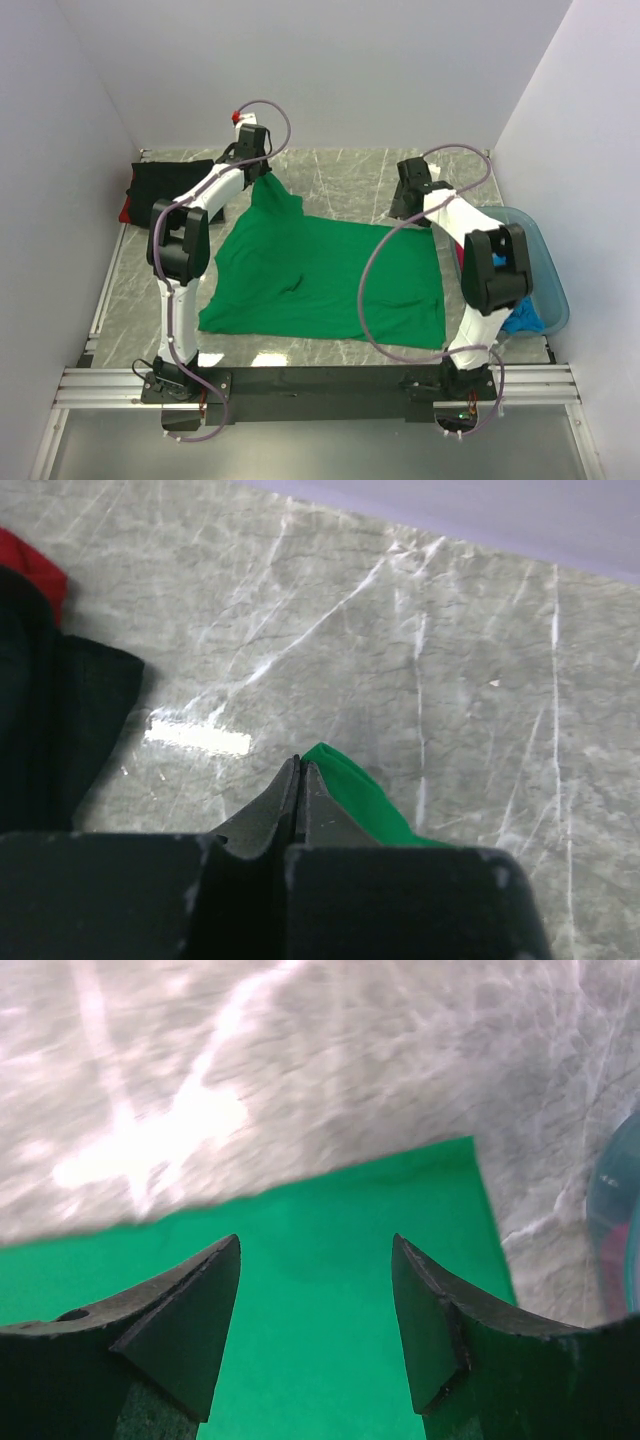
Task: Fold and stack the t-shirts
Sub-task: Fold the tshirt
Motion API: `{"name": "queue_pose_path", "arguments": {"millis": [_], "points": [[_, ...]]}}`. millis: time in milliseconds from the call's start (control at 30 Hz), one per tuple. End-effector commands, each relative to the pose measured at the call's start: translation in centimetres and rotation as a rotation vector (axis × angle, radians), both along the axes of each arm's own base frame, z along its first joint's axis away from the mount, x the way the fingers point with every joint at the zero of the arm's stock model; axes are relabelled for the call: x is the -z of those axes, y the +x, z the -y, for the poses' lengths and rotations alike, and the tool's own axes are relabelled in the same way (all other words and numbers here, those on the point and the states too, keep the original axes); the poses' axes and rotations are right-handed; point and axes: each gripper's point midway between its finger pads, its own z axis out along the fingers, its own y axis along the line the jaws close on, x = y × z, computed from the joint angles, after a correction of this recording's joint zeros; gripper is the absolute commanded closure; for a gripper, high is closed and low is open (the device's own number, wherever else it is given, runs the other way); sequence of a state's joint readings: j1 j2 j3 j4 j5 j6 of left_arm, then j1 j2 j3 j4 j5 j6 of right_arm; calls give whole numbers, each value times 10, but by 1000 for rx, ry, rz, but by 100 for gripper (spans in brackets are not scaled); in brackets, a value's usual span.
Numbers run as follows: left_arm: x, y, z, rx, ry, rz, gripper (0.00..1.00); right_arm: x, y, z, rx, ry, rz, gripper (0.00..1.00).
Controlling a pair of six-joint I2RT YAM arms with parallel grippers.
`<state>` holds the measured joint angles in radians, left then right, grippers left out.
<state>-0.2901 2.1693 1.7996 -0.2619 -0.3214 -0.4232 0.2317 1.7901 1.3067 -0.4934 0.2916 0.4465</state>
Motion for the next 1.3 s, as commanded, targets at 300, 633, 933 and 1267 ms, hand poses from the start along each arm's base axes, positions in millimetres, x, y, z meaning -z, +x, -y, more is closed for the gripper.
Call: {"name": "queue_pose_path", "arguments": {"millis": [300,633,933,1267], "points": [[-44,-6,6,32,-85,93,100,29,23,39,216,-3,-46,31],[-45,-20,8,55,-114,93,100,44,24,58,298,4,-80,35],[-45,-27,14,79,-151,83,100,49,24,67,364,9,-106,38],[-53,-37,13,88,-163,93,100,67,5,73,411,31,-169,47]]}}
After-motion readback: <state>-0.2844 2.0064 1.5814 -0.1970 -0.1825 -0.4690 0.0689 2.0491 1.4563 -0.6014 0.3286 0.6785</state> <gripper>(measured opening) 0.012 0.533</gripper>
